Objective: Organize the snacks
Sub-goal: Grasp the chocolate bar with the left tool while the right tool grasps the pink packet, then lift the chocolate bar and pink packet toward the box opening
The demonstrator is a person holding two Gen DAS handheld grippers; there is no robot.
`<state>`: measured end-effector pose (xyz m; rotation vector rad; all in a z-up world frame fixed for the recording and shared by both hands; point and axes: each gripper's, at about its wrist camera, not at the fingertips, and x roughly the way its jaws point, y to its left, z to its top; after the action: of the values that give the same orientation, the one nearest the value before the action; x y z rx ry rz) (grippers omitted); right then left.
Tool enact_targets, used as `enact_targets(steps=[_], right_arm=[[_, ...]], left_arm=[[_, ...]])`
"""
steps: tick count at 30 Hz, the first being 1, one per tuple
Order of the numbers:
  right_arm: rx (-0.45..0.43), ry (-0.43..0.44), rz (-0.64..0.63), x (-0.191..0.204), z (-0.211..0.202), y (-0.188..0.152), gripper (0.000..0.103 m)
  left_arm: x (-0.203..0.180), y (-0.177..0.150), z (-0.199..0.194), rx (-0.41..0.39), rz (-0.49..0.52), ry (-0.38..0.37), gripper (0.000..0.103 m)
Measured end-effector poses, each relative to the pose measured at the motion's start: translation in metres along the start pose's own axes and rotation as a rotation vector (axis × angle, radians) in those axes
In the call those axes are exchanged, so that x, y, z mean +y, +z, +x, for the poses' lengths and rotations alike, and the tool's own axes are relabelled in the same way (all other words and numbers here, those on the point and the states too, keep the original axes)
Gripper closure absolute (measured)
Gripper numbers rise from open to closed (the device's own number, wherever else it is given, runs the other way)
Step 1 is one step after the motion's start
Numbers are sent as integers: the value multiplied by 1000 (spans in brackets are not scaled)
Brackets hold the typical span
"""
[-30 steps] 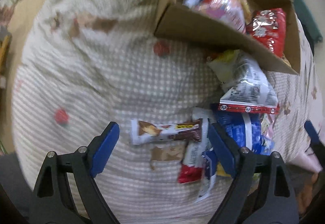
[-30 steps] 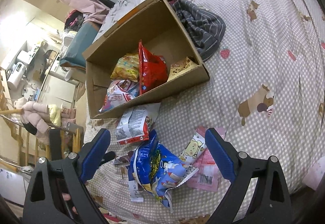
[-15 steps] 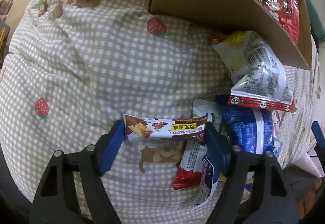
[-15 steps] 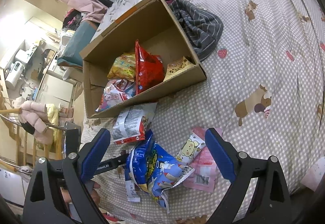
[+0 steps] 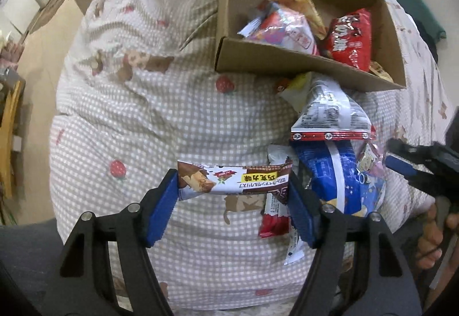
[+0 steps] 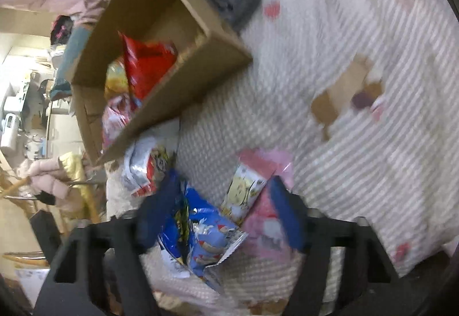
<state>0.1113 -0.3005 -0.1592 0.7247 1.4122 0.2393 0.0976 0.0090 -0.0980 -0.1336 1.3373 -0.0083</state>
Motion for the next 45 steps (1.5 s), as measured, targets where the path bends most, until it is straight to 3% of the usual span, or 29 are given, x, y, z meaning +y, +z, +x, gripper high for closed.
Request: enact_targets(steps=[6,10,16,22,28,37,45], right_arm=[[55,-203,-107,17,32,-3,57],[37,-306,-197,30,45,-6,57],[13,-374,-292,42,55,-16,66],[-44,-281,-238,24,24,-16,73],[-190,-179,-180,6,-33,-19,75],[-431,-72,-287,35,-102,-31,76],[-520,-15,-383,76,-110,-31,76]], left_arm=[[-4,2,2,5,7,-7,34],[-8,0,9,9,23,7,34],[-10,2,8,1,19,13,34],[-8,4,6,-17,18,30,34],[-9,4,3,-42,27,51,34],[-4,6,-9,-117,18,90,34],[-8,12,-39,-239,27,100,34]])
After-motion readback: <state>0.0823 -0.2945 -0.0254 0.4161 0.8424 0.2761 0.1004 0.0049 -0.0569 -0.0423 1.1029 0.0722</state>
